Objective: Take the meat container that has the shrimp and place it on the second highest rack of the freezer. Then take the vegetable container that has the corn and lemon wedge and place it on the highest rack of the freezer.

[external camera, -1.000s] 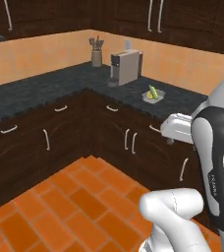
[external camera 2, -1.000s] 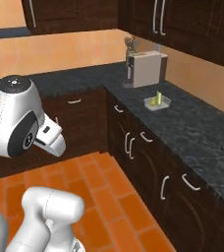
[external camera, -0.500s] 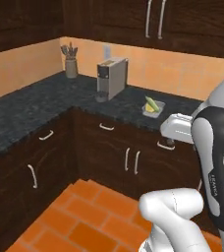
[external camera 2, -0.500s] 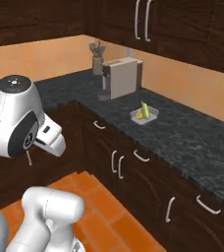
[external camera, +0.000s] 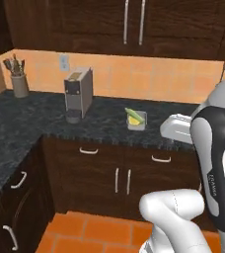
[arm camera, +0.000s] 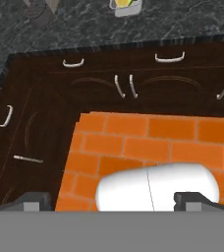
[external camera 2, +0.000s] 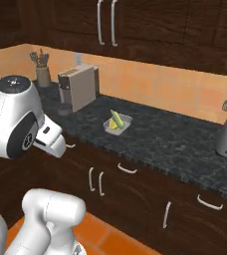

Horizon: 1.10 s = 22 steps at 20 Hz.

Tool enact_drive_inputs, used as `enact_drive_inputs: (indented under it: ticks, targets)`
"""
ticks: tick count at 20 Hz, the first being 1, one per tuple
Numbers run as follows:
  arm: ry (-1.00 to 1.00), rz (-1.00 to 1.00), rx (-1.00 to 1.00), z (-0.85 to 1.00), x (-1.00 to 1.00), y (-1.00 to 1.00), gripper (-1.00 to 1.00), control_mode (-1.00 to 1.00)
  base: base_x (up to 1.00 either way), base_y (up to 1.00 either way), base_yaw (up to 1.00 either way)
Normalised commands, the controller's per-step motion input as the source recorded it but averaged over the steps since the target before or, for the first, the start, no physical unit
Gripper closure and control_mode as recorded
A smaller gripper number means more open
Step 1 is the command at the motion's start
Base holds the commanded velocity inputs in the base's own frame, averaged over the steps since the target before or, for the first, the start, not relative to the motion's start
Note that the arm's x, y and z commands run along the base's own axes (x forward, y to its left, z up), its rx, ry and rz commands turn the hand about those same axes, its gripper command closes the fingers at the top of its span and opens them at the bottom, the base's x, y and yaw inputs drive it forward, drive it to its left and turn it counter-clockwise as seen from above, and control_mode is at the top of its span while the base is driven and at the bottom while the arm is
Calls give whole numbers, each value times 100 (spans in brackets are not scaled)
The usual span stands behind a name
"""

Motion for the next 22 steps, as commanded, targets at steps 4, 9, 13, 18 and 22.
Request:
enact_drive_inputs:
  ticks: [4, 9, 13, 18, 22]
  targets:
    - [0, 0, 0, 0, 0, 0, -100, 100, 58, 31, -64]
    - [0, 0, 0, 0, 0, 0, -100, 100, 71, 51, -59]
    - [0, 0, 0, 0, 0, 0, -100, 100, 74, 96, -46]
    - [14, -28, -2, -46, 65, 28, -100, -100, 15, 19, -8]
    - [13, -23, 0, -92, 92, -19, -100, -100, 0, 0, 0]
